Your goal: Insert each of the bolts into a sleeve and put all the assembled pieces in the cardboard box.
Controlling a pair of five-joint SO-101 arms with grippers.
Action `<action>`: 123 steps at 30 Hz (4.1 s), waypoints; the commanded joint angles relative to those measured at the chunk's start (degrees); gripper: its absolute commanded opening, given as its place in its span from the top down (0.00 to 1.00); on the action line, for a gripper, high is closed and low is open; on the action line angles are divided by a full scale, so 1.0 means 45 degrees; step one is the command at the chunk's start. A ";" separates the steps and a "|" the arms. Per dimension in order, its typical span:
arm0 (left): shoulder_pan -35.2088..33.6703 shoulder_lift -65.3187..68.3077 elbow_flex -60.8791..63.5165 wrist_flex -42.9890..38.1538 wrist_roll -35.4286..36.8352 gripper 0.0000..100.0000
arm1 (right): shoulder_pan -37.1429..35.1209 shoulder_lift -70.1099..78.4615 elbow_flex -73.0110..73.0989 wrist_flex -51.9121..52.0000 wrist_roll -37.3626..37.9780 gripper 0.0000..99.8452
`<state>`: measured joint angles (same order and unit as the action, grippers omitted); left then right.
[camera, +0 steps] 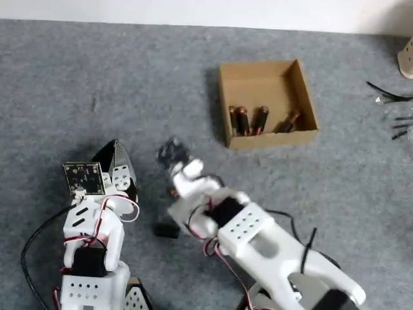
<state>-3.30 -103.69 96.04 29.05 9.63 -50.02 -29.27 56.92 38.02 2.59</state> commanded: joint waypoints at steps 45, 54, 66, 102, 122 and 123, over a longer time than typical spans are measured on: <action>-0.2413 -0.0166 -0.0342 -0.0293 0.0020 0.99 | -0.3604 0.4405 -0.1553 0.0772 0.3282 0.79; -0.2393 -0.0166 -0.0342 -0.0293 0.0020 0.99 | -0.2940 0.4464 -0.1573 0.0361 0.3282 0.97; -0.2452 -0.0166 -0.0361 -0.0293 0.0020 0.99 | -0.1260 0.3897 -0.1573 0.0147 0.3282 1.00; 0.2803 -0.0029 -0.0303 0.1192 0.1368 0.99 | 0.4913 -0.0264 0.0342 0.0361 0.3223 1.00; 0.6926 1.0129 -0.3741 0.0899 0.4181 0.99 | 0.6222 -0.0244 0.0342 -0.0400 0.3223 1.00; 0.6554 1.0129 -0.3604 0.0508 0.4239 0.99 | 0.6300 -0.0244 0.0342 -0.0498 0.3223 1.00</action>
<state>27.12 -58.95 81.63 35.03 26.51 -23.65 -28.75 58.77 37.58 17.19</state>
